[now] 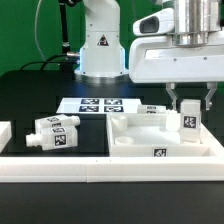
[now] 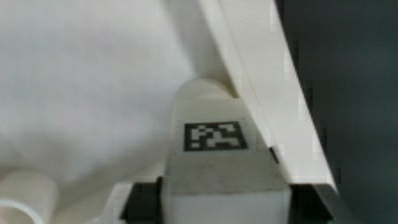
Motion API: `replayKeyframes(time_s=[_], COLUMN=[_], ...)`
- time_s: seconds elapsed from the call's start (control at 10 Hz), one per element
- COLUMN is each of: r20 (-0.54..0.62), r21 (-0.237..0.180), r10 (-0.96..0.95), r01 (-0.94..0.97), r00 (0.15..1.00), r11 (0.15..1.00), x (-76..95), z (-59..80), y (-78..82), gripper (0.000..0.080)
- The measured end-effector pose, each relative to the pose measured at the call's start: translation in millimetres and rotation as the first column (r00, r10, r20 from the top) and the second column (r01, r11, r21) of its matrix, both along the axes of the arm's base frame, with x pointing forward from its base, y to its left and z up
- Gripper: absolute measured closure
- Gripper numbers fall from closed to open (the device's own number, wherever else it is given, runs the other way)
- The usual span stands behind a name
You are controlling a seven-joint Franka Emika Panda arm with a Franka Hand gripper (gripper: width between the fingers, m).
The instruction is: Assemble one leg
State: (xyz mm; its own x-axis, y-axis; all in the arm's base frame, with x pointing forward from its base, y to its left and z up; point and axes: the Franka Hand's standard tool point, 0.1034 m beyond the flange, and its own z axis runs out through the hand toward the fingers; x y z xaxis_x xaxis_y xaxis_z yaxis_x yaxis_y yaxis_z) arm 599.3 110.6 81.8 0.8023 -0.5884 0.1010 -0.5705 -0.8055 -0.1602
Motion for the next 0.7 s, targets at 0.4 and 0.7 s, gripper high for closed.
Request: replayKeyframes(time_s=[0.4, 0.7], r20=[-0.068, -0.07], r21=[0.082, 0.086], r10=[-0.366, -0.351], r01=[0.371, 0.356], r00=[0.928, 0.934], r11=[0.925, 0.931], x=[4.5, 4.0], z=[1.1, 0.8], y=[-3.3, -3.5], gripper=[0.051, 0.0503])
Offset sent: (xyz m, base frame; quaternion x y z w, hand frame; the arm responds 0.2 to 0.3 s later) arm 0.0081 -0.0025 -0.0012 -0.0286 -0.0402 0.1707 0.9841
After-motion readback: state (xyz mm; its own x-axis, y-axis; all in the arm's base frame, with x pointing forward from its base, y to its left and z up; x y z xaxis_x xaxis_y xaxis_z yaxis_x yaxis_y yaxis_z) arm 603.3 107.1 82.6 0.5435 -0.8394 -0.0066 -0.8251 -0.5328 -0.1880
